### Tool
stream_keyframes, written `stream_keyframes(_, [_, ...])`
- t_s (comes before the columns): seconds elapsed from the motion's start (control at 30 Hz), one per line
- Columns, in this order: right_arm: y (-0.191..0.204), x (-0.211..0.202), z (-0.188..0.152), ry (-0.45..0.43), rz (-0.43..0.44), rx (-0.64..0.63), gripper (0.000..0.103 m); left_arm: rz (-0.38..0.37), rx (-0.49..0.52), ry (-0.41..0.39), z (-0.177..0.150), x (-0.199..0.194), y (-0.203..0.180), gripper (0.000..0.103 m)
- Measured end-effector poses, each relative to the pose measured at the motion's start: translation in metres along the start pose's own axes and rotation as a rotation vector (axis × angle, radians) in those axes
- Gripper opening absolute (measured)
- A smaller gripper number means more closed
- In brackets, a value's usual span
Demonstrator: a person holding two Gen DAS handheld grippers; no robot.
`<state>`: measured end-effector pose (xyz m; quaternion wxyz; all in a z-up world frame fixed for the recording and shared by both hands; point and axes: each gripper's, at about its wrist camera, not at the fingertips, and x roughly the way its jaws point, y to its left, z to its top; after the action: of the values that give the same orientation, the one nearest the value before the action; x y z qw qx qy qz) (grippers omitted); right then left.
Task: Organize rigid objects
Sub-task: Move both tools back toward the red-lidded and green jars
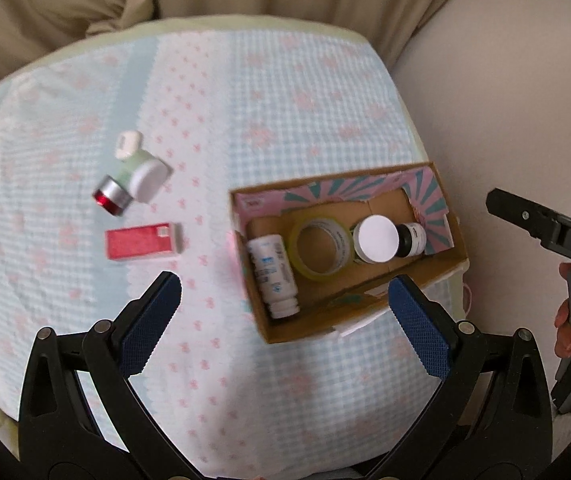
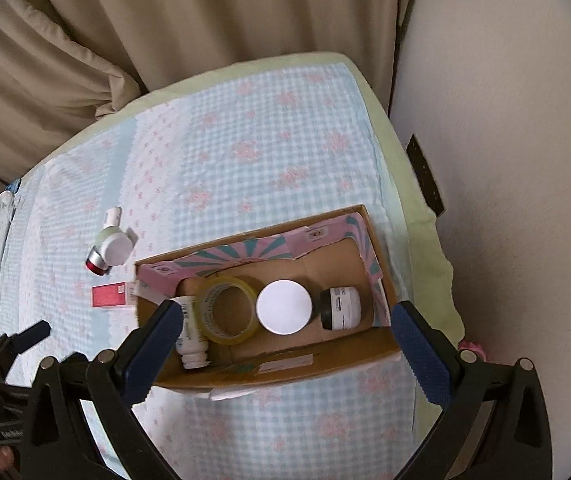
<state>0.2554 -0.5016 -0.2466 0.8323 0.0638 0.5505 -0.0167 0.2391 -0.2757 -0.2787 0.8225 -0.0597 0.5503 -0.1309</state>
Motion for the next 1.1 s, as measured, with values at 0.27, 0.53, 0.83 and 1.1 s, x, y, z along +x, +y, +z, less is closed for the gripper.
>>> stream_keyframes(0.27, [0.054,-0.054,-0.017,-0.076,-0.016,-0.005,0.103,0.018,0.021,-0.090,-0.006,-0.070,0.063,0.103])
stream_keyframes(0.53, [0.132,-0.085,-0.038,-0.128,-0.009,-0.030,0.103,0.005,0.066,-0.124,-0.010,-0.117,0.138,0.103])
stream_keyframes(0.83, [0.215,-0.059,-0.043,-0.057,0.031,0.026,0.103,-0.015,0.117,-0.114,0.003,-0.121,0.216,0.103])
stream_keyframes(1.1, [0.271,-0.010,-0.023,0.010,0.052,0.128,0.103,-0.058,0.167,-0.035,0.029,-0.073,0.265,0.103])
